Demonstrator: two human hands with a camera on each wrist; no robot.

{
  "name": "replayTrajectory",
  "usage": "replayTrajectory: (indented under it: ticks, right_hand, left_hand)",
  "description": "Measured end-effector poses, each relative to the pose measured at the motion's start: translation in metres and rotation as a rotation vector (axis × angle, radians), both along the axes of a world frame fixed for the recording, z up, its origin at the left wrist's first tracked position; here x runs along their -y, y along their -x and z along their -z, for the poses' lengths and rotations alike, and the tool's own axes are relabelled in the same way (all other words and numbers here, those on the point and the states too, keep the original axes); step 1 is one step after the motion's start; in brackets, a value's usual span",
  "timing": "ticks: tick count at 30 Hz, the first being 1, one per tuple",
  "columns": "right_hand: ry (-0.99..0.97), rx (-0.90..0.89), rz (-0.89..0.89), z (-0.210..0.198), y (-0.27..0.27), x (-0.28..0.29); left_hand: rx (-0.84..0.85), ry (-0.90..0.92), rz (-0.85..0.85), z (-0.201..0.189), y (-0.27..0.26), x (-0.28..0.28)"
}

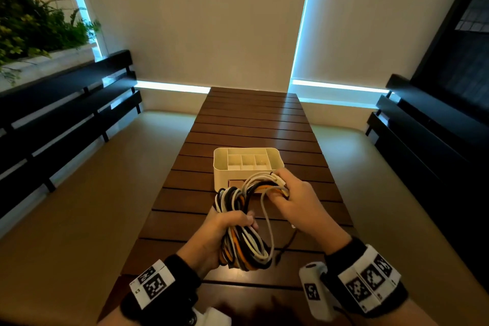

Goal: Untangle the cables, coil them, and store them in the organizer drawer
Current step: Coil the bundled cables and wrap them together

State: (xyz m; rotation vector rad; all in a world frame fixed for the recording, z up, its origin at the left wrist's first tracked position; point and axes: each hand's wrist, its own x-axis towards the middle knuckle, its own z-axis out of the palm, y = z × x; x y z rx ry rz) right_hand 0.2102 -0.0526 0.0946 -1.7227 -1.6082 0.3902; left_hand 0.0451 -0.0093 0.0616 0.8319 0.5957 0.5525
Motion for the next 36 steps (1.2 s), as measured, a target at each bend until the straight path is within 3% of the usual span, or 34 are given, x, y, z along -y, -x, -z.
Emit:
replayTrajectory:
  ticks: [6,12,23,25,29,32,34,36]
  right_hand:
    - [0.019,-0.192,0.04,-0.008,0.016,-0.008]
    - [0.04,0.177,0.231,-0.008,0.026,-0.006]
    - [0.168,0.173,0.219,0.001,0.014,-0.018]
    - [0.242,0.108,0.145,0.005,0.0,-0.02]
    - [0.55,-0.09,-0.351,-0.013,-0.037,-0.001]
    - [0.364,-0.199,-0.356,-0.036,-0.034,0.018]
    - [0.223,-0.022,-0.364,-0.044,-0.016,0.023]
    - [0.224,0.325,-0.446,-0.045,0.004,0.023]
  left_hand:
    - [-0.064,-0.04,0.093,0.001,-0.002,0.001]
    - [-0.032,0.036,0.243,0.002,0.005,0.005]
    - [0.118,0.053,0.329,0.002,0.009,0.001]
    - [0.123,0.024,0.349,0.001,0.009,0.0]
    - [0.021,-0.127,0.364,-0.002,0.015,0.0]
    - [-0.086,-0.244,0.367,-0.01,0.018,0.002]
    - [-0.161,-0.356,0.39,-0.018,0.017,0.001]
    - [-0.216,-0.471,0.424,-0.026,0.015,0.001]
